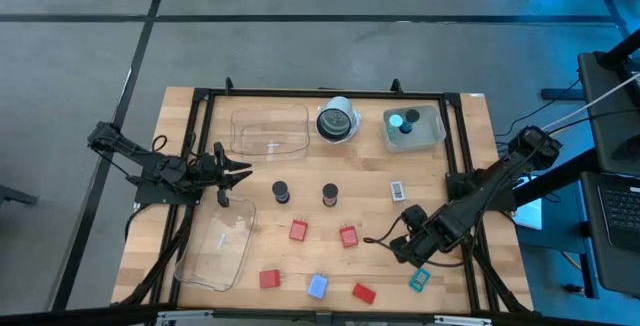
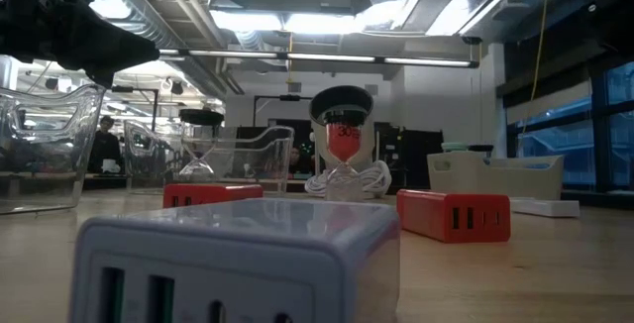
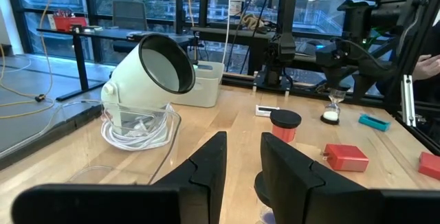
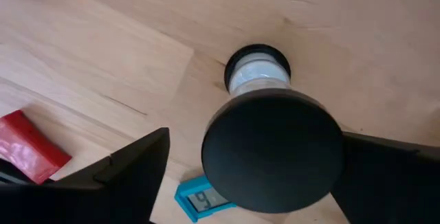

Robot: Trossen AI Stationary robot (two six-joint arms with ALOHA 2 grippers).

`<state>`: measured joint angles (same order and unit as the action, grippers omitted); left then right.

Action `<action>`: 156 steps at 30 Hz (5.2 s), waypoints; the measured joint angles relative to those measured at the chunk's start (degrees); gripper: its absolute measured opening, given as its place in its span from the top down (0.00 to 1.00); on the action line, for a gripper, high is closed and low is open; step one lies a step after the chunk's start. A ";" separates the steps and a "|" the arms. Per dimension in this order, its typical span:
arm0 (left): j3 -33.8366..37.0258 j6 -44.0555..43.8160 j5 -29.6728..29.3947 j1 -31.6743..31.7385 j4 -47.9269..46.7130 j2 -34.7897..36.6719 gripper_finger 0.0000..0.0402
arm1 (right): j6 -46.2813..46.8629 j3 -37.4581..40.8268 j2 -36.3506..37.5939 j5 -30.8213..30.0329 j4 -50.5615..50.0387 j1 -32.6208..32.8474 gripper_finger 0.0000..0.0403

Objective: Pick & Place Office items
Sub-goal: Put the white hourglass into the gray bin, then put the top left red charger adapter into the top transparent bin

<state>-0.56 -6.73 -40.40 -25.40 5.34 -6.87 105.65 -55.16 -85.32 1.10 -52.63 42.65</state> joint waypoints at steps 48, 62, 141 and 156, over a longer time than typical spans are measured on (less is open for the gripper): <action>-0.02 -0.01 -0.01 0.00 0.00 -0.01 0.79 | -18.83 0.00 21.95 -14.80 -25.61 -22.54 0.49; 0.00 -0.01 0.00 -0.01 -0.01 0.00 0.79 | -48.29 -1.24 24.04 -17.37 -26.85 -56.29 0.48; -0.01 0.01 0.00 -0.01 0.00 -0.01 0.78 | -85.31 -1.33 1.77 -9.70 -3.69 -96.87 0.23; -0.02 -0.01 0.00 -0.01 0.00 -0.02 0.79 | -81.93 -1.31 25.06 -15.84 -3.66 -84.95 0.24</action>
<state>-0.58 -6.74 -40.41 -25.41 5.34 -6.90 23.71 -56.47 -60.26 -14.74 -56.29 -42.30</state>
